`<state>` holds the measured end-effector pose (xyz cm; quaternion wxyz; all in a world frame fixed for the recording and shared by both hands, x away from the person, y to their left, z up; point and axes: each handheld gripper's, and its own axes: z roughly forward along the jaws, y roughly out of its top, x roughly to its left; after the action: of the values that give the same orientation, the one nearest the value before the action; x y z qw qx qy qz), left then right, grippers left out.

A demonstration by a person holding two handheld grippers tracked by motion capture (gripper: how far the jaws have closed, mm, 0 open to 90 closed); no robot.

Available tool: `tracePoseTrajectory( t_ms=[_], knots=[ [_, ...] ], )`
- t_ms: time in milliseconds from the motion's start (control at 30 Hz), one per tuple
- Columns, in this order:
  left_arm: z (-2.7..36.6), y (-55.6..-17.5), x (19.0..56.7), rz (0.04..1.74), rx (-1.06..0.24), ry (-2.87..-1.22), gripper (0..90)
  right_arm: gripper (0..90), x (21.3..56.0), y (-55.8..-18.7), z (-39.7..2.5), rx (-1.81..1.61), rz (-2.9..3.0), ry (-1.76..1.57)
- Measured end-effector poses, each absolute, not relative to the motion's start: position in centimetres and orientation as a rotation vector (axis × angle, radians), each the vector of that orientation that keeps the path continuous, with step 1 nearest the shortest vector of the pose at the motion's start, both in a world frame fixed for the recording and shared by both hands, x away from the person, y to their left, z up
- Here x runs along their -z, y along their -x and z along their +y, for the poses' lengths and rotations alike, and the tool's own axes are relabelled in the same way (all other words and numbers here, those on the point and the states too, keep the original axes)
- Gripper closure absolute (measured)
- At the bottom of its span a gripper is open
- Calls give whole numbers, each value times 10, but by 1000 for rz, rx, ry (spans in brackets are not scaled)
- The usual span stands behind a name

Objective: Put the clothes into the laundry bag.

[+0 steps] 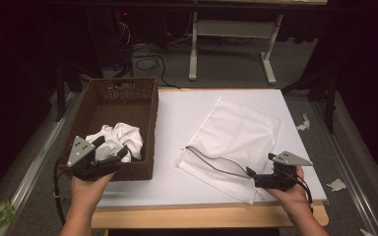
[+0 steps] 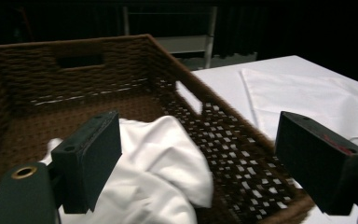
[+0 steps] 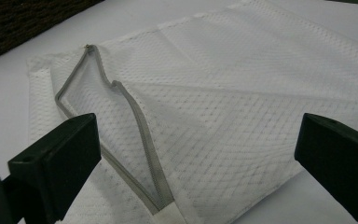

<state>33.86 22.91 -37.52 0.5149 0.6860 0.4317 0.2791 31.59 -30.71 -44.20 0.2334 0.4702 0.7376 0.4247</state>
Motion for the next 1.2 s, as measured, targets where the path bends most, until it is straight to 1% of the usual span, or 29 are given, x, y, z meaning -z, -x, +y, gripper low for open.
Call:
tracePoseTrajectory(
  t_ms=[100,133,367,433,667,800,967,1067,1100,1200],
  knots=[
    [243,-340,376,1071,-710,-1645,146,9,442,-316,-307,-1165,2026,-1293],
    [243,-340,376,1071,-710,-1645,146,9,442,-316,-307,-1165,2026,-1293],
    [276,-337,372,1146,-748,-1569,146,10,444,-317,-308,-1165,2032,-1284],
    [278,-337,373,1157,-746,-1561,146,10,444,-317,-307,-1166,2032,-1286],
    [271,-338,375,1146,-743,-1587,146,10,444,-317,-306,-1163,2034,-1291],
    [269,-339,379,1116,-767,-1604,150,10,445,-317,-306,-1160,2035,-1292],
    [266,-339,386,1086,-727,-1574,151,10,444,-316,-305,-1154,2038,-1288],
    [260,-341,385,1098,-738,-1601,150,10,445,-317,-305,-1157,2040,-1282],
    [257,-346,381,1100,-778,-1629,150,10,446,-318,-305,-1175,2045,-1305],
    [250,-360,372,1121,-765,-1690,150,10,447,-321,-305,-1172,2061,-1303]
  ],
)
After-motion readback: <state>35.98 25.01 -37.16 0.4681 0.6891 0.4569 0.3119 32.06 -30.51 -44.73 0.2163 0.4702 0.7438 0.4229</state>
